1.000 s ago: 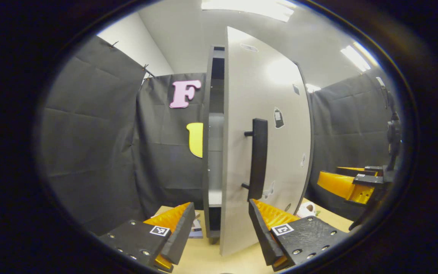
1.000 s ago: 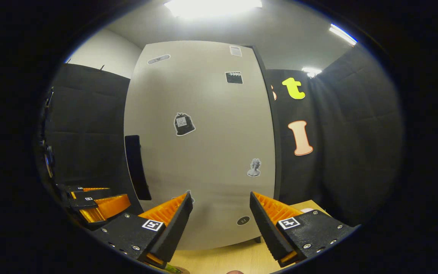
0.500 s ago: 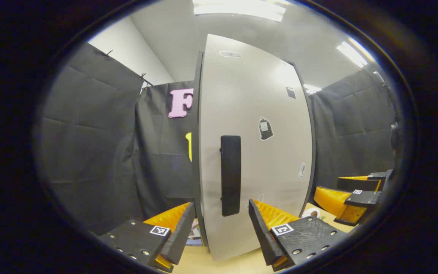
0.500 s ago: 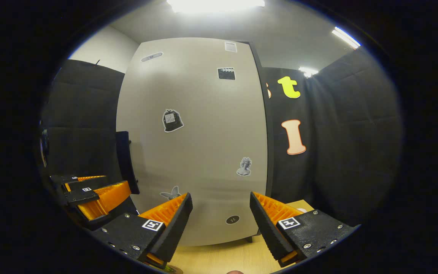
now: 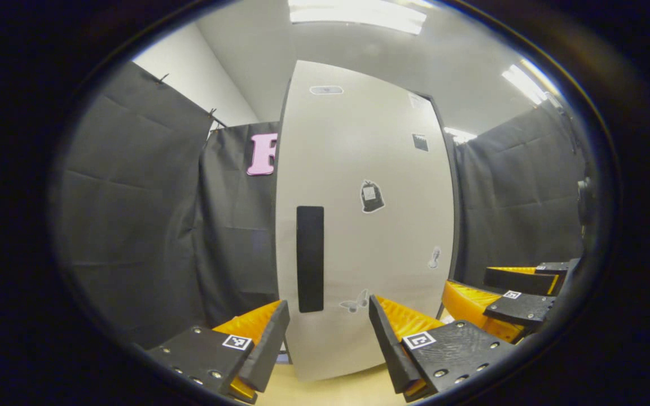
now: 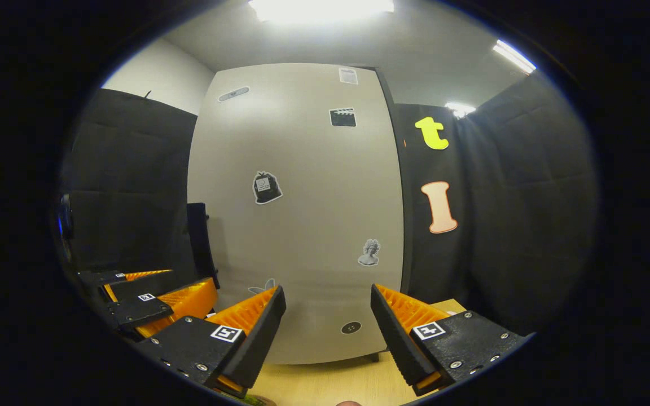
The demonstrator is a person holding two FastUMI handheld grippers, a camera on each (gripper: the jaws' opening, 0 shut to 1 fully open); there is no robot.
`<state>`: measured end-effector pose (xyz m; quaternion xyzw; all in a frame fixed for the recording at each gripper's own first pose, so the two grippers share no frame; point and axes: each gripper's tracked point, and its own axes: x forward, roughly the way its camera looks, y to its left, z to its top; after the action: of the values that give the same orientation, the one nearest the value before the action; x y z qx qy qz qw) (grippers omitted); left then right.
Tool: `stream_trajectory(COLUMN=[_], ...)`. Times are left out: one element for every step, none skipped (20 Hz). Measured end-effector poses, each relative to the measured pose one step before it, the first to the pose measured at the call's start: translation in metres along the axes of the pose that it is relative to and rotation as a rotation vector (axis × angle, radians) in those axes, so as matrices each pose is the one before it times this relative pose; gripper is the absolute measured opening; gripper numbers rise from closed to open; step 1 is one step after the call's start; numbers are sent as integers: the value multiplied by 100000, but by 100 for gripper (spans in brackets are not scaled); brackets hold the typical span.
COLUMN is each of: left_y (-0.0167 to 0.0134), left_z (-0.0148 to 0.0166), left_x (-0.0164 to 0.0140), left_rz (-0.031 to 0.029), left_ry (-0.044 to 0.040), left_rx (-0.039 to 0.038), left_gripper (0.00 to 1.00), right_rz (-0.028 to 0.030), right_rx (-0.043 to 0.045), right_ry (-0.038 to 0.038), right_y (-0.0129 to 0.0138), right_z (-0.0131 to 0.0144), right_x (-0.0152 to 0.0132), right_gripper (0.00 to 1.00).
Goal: Open the cabinet door with the right hand, grasp the bottle in the cabinet with the left hand and place it on the coaster, then close the cabinet door with the right hand.
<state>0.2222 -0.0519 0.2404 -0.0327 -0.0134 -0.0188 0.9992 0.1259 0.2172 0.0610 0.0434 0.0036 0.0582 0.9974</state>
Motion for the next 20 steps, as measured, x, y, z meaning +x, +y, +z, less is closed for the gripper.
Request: stream_trajectory(left_y=[194, 242, 368, 96, 86, 90, 136, 213, -14, -257, -264, -267, -245, -11, -183, -258, -238, -65, -167, -216], left_z=[-55, -44, -218, -203, -202, 117, 227, 289, 205, 180, 175, 225, 103, 305, 278, 146, -47, -359, -313, -275], left_x=[-117, -13, 184, 216, -4, -61, 51, 231, 170, 169, -210, -113, -154, -248, -337, -77, -2, 304, 178, 186], left_rz=[842, 1187, 1186, 50, 56, -31, 82, 321, -338, -931, -324, -1149, -229, 1, -284, -161, -124, -94, -506, -577], left_ry=[32, 249, 495, 824, -145, -498, -398, -517, -766, -956, -976, -749, -743, -983, -992, -456, 486, 966, 1315, 1151], left_rx=[-63, 161, 388, -2, -566, -878, -256, 574, 347, -219, -269, -389, 151, 535, 692, 798, 812, 596, 315, -7], left_gripper=[79, 80, 81, 82, 83, 84, 81, 84, 84, 81, 81, 78, 84, 81, 81, 81, 81, 84, 84, 84], right_rz=[-174, 172, 195, -42, -151, -193, -274, -734, -949, -410, -172, -228, -374, -99, 531, 600, -396, -802, -81, -79], right_rx=[-713, -322, -52, -262, -445, -387, -225, -663, -1018, -739, -515, -190, 218, 442, 525, 650, 279, -175, -314, -388], right_ry=[-54, -202, -321, -379, -292, -210, -16, -110, -350, -430, -275, -214, -180, -38, 90, -204, -437, -128, 33, 336], right_y=[38, 84, 170, 97, 15, -1, -37, -19, -234, -8, 22, -38, -100, -38, 86, 109, -64, -226, -4, 18], right_z=[87, 65, 82, 27, 183, -3, 20, -71, 57, 89, 52, -52, 17, -17, 36, -47, 140, 77, -3, -114], right_x=[-122, -59, -126, -132, -98, 9, -65, -150, -98, -74, 33, -29, -12, -69, -91, -40, -75, -86, 68, 141], right_gripper=[94, 94, 94, 94, 94, 94, 94, 94, 94, 94, 94, 94, 94, 94, 94, 94, 94, 94, 94, 93])
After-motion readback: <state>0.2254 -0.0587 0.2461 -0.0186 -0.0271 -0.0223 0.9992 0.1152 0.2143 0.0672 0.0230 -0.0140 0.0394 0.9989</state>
